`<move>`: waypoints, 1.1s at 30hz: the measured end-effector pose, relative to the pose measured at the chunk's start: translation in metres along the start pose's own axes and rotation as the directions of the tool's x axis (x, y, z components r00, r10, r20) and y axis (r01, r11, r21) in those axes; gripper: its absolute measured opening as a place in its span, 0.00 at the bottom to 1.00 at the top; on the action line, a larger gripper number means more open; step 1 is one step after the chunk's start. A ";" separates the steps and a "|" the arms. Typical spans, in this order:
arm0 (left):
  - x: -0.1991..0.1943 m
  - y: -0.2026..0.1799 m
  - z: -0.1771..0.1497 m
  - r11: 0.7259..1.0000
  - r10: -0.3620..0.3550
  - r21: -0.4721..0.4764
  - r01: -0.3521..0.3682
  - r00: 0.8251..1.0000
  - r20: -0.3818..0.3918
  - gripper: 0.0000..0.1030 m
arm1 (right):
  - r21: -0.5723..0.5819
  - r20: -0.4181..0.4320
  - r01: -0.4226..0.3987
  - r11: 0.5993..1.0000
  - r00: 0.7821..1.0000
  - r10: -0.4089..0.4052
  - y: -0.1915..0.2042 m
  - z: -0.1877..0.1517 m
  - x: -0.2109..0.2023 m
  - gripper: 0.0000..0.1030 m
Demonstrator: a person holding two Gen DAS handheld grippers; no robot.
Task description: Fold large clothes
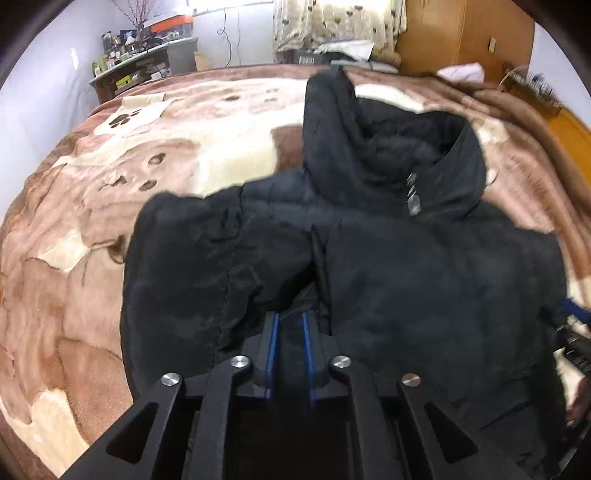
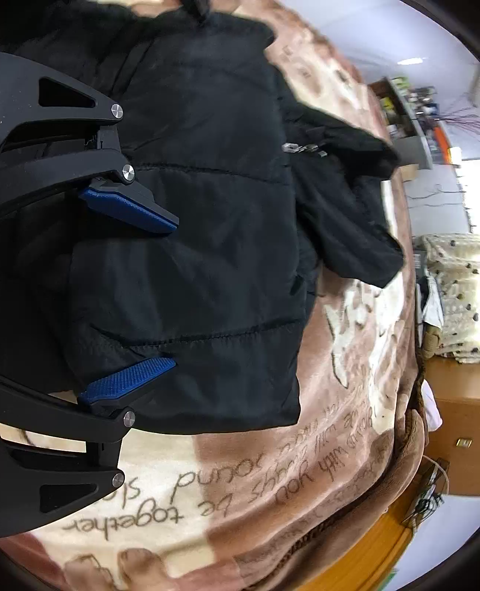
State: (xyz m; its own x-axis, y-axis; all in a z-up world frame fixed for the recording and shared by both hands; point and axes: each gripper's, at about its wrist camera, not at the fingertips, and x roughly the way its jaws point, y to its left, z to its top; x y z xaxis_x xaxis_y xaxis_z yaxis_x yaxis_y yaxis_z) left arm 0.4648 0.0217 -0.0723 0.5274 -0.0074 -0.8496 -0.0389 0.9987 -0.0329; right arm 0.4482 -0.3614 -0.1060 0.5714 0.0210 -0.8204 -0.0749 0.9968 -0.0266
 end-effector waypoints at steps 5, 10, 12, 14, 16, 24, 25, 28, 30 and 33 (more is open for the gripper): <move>-0.030 -0.002 0.013 0.995 -0.084 -0.037 0.088 0.991 0.101 0.83 | 0.038 0.104 -0.085 0.996 0.991 0.081 0.004 0.016 -0.029 0.68; 0.006 -0.030 0.012 0.995 -0.081 0.063 0.081 0.997 -0.009 0.82 | 0.009 -0.001 -0.105 0.994 0.994 0.105 0.023 0.018 0.005 0.68; 0.025 -0.030 0.009 0.997 -0.067 0.040 0.069 0.997 -0.048 0.82 | -0.012 -0.023 -0.080 0.997 0.997 0.080 0.031 0.013 0.019 0.68; 0.035 -0.028 0.005 0.998 -0.063 0.026 0.065 0.996 -0.055 0.82 | -0.015 -0.013 -0.082 0.997 0.997 0.081 0.032 0.010 0.026 0.69; 0.041 -0.028 0.002 0.998 -0.061 0.033 0.062 0.997 -0.038 0.83 | -0.005 -0.009 -0.088 0.996 0.996 0.088 0.031 0.007 0.032 0.69; 0.047 -0.021 0.008 0.994 -0.107 0.010 0.108 0.991 -0.078 0.85 | 0.014 -0.080 -0.118 0.993 0.990 0.119 0.023 0.012 0.042 0.69; 0.044 -0.017 0.014 0.991 -0.131 0.000 0.132 0.987 -0.090 0.85 | 0.017 -0.092 -0.122 0.992 0.988 0.123 0.022 0.017 0.040 0.69; 0.024 -0.002 0.037 0.981 -0.193 -0.021 0.192 0.980 -0.040 0.84 | 0.043 -0.007 -0.194 0.980 0.981 0.194 0.009 0.042 0.014 0.69; 0.013 0.010 0.061 0.984 -0.175 -0.044 0.175 0.985 -0.004 0.85 | 0.047 0.044 -0.176 0.983 0.984 0.174 0.003 0.060 0.004 0.69; 0.014 0.024 0.104 0.982 -0.178 -0.058 0.178 0.984 -0.004 0.85 | 0.087 0.075 -0.229 0.970 0.972 0.222 -0.010 0.094 0.005 0.70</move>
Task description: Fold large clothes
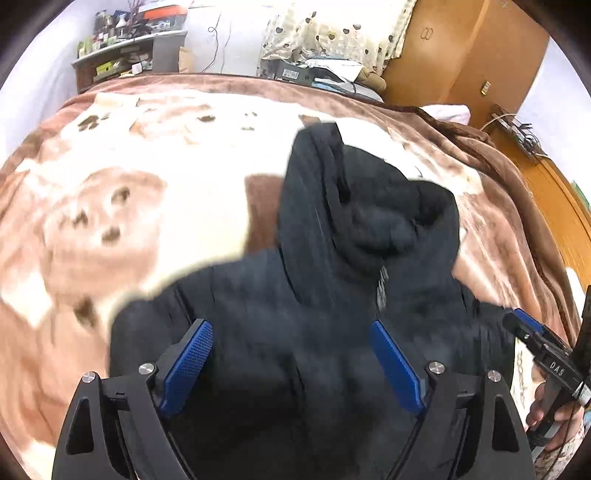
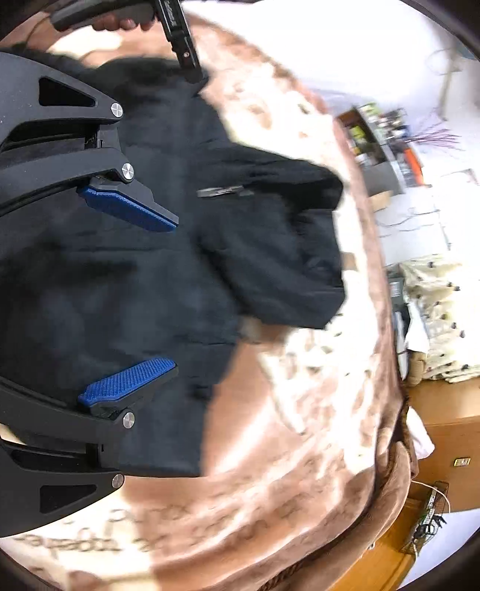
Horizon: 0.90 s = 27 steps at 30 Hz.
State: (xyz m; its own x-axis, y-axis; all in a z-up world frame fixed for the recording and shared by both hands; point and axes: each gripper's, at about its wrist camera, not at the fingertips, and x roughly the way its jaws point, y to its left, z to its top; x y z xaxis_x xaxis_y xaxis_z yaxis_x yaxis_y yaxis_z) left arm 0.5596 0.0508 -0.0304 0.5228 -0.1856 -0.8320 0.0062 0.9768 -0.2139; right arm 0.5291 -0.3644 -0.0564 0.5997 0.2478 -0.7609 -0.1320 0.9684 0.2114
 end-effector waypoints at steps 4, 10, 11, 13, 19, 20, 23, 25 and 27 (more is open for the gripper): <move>0.019 0.015 0.050 0.998 -0.003 -0.062 0.001 1.000 -0.029 0.85 | 0.092 0.008 -0.011 0.996 1.000 0.010 -0.017 0.045 0.024 0.74; 0.067 0.010 0.084 0.996 -0.042 -0.079 0.034 0.994 -0.098 0.85 | 0.208 0.031 -0.074 0.975 0.997 0.069 -0.030 0.083 0.060 0.75; 0.080 0.009 0.087 0.996 -0.047 -0.087 0.036 0.991 -0.122 0.85 | 0.213 0.022 -0.082 0.974 0.997 0.079 -0.031 0.086 0.067 0.75; 0.094 0.010 0.089 0.992 -0.025 -0.126 0.011 0.994 -0.107 0.85 | 0.217 -0.008 -0.080 0.973 0.996 0.084 -0.030 0.090 0.083 0.75; 0.129 0.005 0.100 0.987 -0.012 -0.158 -0.006 0.994 -0.112 0.84 | 0.217 -0.044 -0.002 0.976 0.999 0.011 -0.030 0.093 0.111 0.75; 0.133 0.003 0.101 0.988 -0.002 -0.152 -0.015 0.994 -0.111 0.76 | 0.222 -0.051 -0.009 0.975 0.999 0.021 -0.031 0.093 0.113 0.75; 0.142 -0.001 0.101 0.988 0.045 -0.143 -0.063 0.991 -0.125 0.26 | 0.186 -0.054 0.010 0.982 0.999 0.000 -0.026 0.094 0.116 0.45; 0.145 -0.003 0.102 0.988 0.032 -0.147 -0.052 0.990 -0.136 0.08 | 0.157 -0.033 0.013 0.988 0.999 -0.008 -0.019 0.094 0.112 0.20; 0.137 -0.009 0.099 0.989 0.022 -0.144 -0.037 0.994 -0.108 0.03 | 0.113 -0.015 0.020 0.993 1.000 -0.018 -0.012 0.093 0.107 0.12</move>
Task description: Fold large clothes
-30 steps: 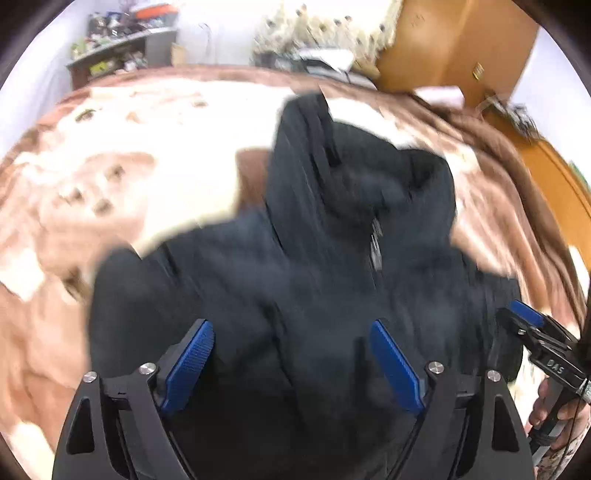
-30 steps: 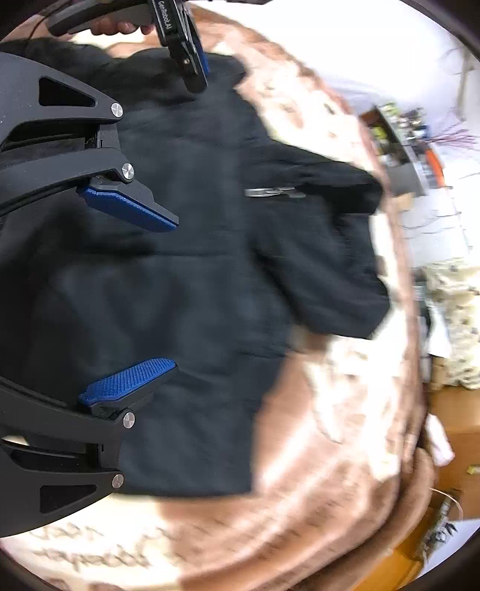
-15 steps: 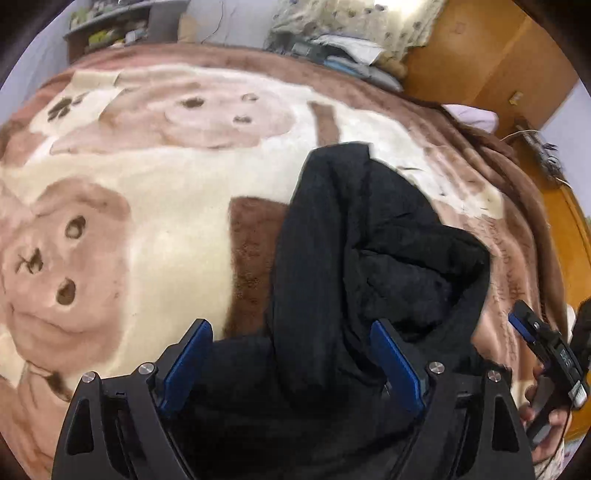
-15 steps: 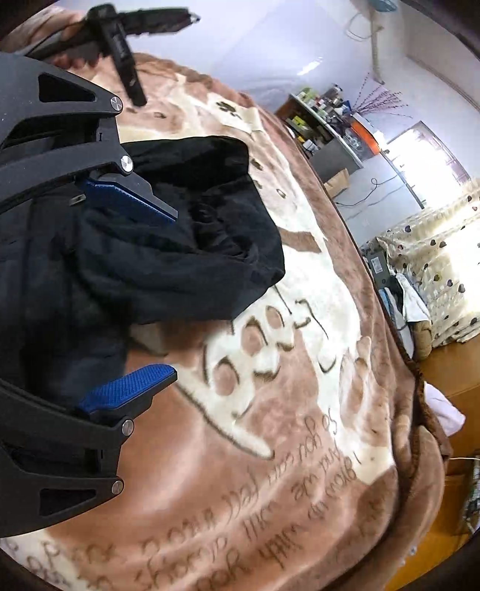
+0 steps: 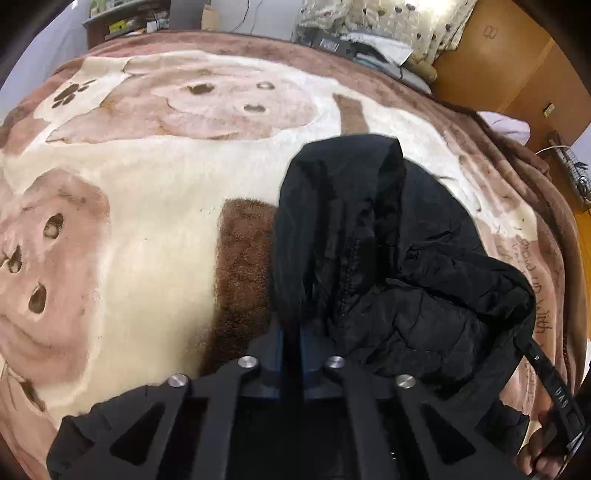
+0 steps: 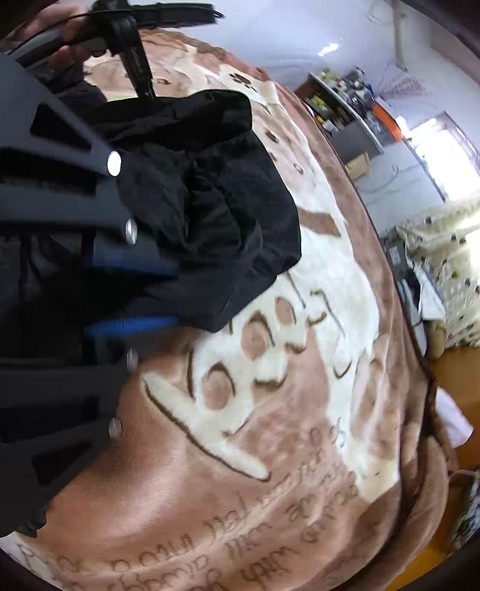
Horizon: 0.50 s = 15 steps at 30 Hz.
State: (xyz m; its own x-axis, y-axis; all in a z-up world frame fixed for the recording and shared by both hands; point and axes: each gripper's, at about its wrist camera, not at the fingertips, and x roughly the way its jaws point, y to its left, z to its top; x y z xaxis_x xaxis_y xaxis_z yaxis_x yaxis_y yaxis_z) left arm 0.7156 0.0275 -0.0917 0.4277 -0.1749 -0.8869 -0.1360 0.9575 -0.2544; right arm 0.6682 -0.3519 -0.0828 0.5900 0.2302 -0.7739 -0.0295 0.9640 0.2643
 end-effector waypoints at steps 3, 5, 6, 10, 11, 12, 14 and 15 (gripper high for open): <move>-0.024 -0.001 -0.010 1.000 -0.015 0.028 0.013 0.998 0.065 0.02 | -0.076 0.053 0.030 0.997 0.998 -0.026 0.010 -0.008 -0.015 0.06; -0.039 0.003 -0.019 0.999 -0.029 0.042 0.025 0.995 0.099 0.02 | -0.121 0.099 0.046 0.992 0.995 -0.034 0.015 -0.017 -0.030 0.03; -0.048 0.007 -0.026 0.998 -0.040 0.050 0.035 0.993 0.108 0.02 | -0.165 0.132 0.066 0.984 0.990 -0.044 0.018 -0.026 -0.041 0.03; -0.072 0.032 -0.050 0.995 -0.100 0.002 0.100 0.987 0.124 0.02 | -0.254 0.174 0.106 0.961 0.983 -0.063 0.020 -0.054 -0.067 0.02; -0.077 0.037 -0.056 0.993 -0.113 -0.010 0.115 0.984 0.136 0.02 | -0.259 0.182 0.115 0.959 0.981 -0.068 0.018 -0.062 -0.074 0.02; -0.083 0.044 -0.066 0.989 -0.141 -0.022 0.145 0.979 0.147 0.02 | -0.262 0.192 0.114 0.958 0.979 -0.064 0.016 -0.067 -0.080 0.02; -0.089 0.054 -0.080 0.984 -0.166 -0.043 0.174 0.974 0.152 0.02 | -0.290 0.210 0.139 0.947 0.974 -0.079 0.013 -0.084 -0.092 0.02; -0.093 0.058 -0.088 0.979 -0.186 -0.050 0.196 0.971 0.149 0.02 | -0.303 0.219 0.149 0.941 0.972 -0.083 0.014 -0.091 -0.095 0.02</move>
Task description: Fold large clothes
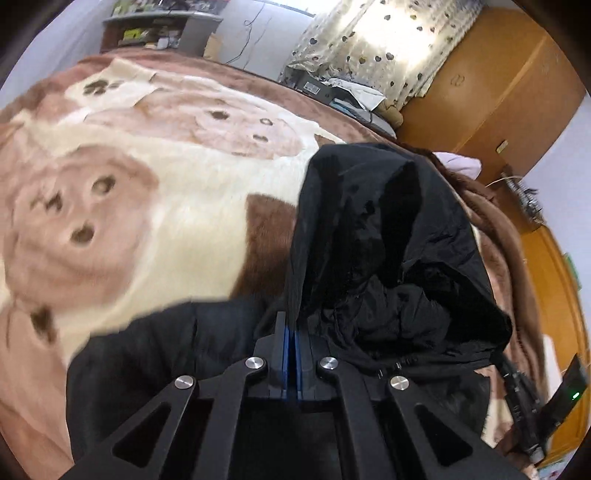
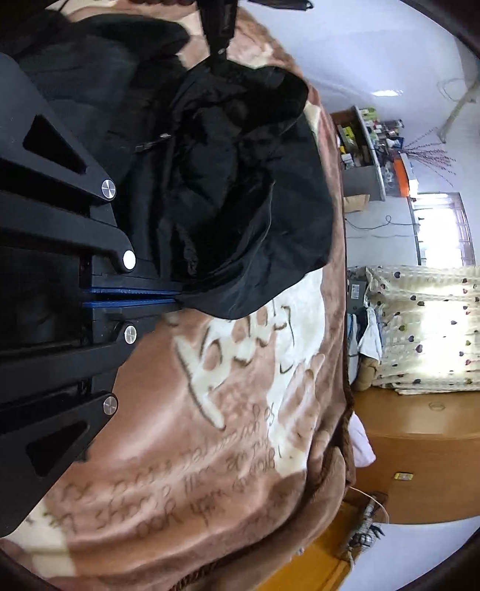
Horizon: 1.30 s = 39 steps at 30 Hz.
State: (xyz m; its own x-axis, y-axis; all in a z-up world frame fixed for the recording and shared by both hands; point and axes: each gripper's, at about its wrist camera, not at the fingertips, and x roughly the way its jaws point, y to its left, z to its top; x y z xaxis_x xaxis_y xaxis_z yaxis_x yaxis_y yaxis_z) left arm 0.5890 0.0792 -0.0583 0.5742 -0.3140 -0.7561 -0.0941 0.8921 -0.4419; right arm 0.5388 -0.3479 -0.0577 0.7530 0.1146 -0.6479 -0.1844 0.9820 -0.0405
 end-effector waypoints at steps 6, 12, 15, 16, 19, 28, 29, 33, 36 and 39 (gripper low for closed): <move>-0.013 0.025 -0.035 0.998 -0.034 -0.055 0.032 0.999 -0.028 0.02 | 0.014 -0.059 -0.013 1.000 0.998 0.014 -0.006 -0.044 -0.015 0.02; -0.011 0.037 -0.051 0.994 -0.020 -0.108 0.016 0.999 -0.039 0.02 | 0.172 -0.156 -0.023 0.985 0.987 0.050 -0.035 -0.060 -0.010 0.01; -0.015 0.025 -0.055 0.999 -0.005 -0.045 0.005 1.000 -0.005 0.02 | 0.257 -0.075 -0.105 0.961 0.989 0.128 -0.042 -0.026 -0.015 0.05; -0.016 0.024 -0.060 0.999 0.001 -0.032 -0.001 1.000 -0.010 0.02 | 0.268 -0.054 -0.111 0.957 0.990 0.130 -0.043 -0.017 -0.016 0.15; -0.012 0.025 -0.064 0.999 0.001 -0.041 -0.002 1.000 -0.029 0.02 | 0.274 0.008 -0.131 0.953 0.991 0.134 -0.037 0.028 -0.008 0.54; 0.001 0.031 -0.075 0.999 0.017 0.029 -0.015 0.997 -0.081 0.00 | 0.391 -0.079 -0.124 0.912 0.983 0.167 -0.027 0.094 0.075 0.64; 0.001 0.030 -0.071 0.999 0.025 0.038 -0.022 0.997 -0.078 0.00 | 0.433 -0.090 -0.157 0.888 0.972 0.215 -0.032 0.098 0.089 0.65; -0.013 0.017 -0.058 0.992 0.005 0.125 0.000 0.999 -0.033 0.00 | 0.489 -0.201 -0.094 0.867 0.955 0.217 -0.039 0.094 0.131 0.67; -0.029 0.020 -0.029 0.996 -0.018 0.092 0.018 1.000 0.000 0.13 | 0.585 -0.247 -0.136 0.800 0.909 0.335 -0.043 0.078 0.153 0.67; -0.050 0.026 0.007 0.998 -0.005 0.060 -0.003 0.992 0.123 0.82 | 0.611 -0.213 -0.196 0.767 0.893 0.398 -0.043 0.064 0.152 0.32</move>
State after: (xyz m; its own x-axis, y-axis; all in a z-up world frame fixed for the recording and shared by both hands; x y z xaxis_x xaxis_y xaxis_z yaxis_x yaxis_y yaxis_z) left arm 0.5635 0.1207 -0.0288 0.6704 -0.2756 -0.6889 -0.0466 0.9110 -0.4098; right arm 0.7012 -0.3635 -0.1056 0.4644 0.4610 -0.7562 0.0968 0.8223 0.5607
